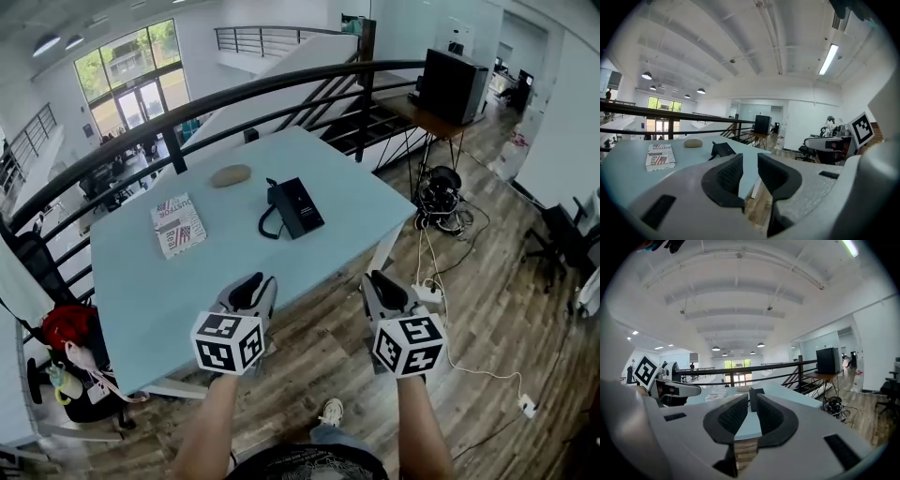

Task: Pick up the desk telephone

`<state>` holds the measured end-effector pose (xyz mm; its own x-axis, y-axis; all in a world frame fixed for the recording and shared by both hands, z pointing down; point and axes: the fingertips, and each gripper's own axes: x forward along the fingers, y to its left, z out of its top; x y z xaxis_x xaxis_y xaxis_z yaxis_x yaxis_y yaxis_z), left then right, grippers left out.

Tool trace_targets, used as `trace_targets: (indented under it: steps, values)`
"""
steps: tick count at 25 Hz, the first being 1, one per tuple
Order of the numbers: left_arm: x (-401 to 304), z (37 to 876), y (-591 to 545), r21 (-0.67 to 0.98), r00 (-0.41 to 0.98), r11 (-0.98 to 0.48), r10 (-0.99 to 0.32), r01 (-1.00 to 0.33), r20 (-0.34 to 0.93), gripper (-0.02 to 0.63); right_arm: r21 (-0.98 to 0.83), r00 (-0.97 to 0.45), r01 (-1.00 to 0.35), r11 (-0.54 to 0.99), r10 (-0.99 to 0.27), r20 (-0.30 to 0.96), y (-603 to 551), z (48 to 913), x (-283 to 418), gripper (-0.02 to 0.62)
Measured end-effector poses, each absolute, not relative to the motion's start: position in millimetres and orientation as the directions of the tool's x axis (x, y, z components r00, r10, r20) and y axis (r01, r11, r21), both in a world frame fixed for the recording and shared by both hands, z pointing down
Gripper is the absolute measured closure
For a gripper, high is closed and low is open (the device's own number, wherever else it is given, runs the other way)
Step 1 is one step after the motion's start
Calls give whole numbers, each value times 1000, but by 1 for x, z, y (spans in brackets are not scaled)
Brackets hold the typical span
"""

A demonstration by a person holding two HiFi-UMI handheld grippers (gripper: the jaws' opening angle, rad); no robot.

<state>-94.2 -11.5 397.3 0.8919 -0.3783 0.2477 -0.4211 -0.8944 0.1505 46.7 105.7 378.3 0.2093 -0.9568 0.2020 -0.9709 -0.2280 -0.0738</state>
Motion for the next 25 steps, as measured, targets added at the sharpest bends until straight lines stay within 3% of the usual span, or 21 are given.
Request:
trace_targets:
  steps: [10,25]
  values:
    - [-27,405,-32,177,862,-858,-427,-481,272,436,-92,143,-982,-165,-966,214,82,383,123,504]
    - [12,416,-72,201,821,-808,-491,-554,292,367,-111,48,-991,-77,-969,243,41,404,178,399]
